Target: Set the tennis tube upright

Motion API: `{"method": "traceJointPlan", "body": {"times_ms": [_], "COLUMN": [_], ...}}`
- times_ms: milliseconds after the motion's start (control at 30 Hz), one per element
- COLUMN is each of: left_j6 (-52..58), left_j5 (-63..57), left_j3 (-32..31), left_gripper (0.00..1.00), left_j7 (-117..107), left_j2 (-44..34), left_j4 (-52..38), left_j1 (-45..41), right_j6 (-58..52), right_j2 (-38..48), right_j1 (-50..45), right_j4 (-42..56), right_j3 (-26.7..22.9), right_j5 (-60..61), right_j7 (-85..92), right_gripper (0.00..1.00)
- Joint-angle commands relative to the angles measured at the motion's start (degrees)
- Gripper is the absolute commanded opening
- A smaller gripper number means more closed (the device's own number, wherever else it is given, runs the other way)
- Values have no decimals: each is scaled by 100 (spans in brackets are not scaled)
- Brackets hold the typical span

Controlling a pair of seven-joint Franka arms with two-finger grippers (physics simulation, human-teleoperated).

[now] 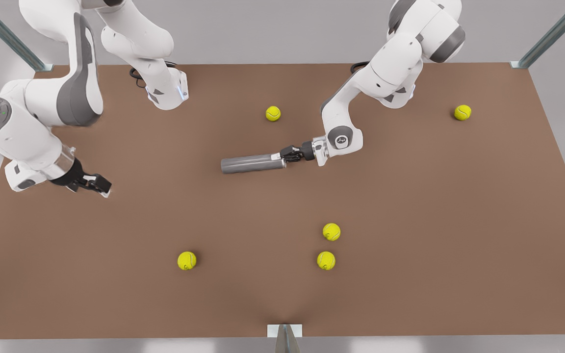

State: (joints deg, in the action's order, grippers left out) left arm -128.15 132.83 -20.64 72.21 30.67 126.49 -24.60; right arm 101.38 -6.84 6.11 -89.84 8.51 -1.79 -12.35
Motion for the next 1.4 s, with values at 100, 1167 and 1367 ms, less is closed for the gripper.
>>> {"method": "traceJointPlan", "body": {"times_ms": [100, 1167, 1367], "left_j6": [-17, -1485, -773], "left_j5": [24, -5970, -8123], "left_j3": [-1, 526, 983], "left_gripper": [22, 21, 21], "left_j7": [-76, -7238, -8873], "left_j2": [9, -2338, -2803], "left_j4": [-2, 33, 7], "left_j1": [0, 44, 52], "right_j6": [-690, -690, -690], "right_j2": [-476, -555, -555], "right_j1": [-58, 4, 4], "right_j4": [731, 714, 714], "right_j3": [19, 2, 2], "right_j5": [-225, -172, -172], "right_j7": [857, 857, 848], "right_gripper": [100, 100, 100]}}
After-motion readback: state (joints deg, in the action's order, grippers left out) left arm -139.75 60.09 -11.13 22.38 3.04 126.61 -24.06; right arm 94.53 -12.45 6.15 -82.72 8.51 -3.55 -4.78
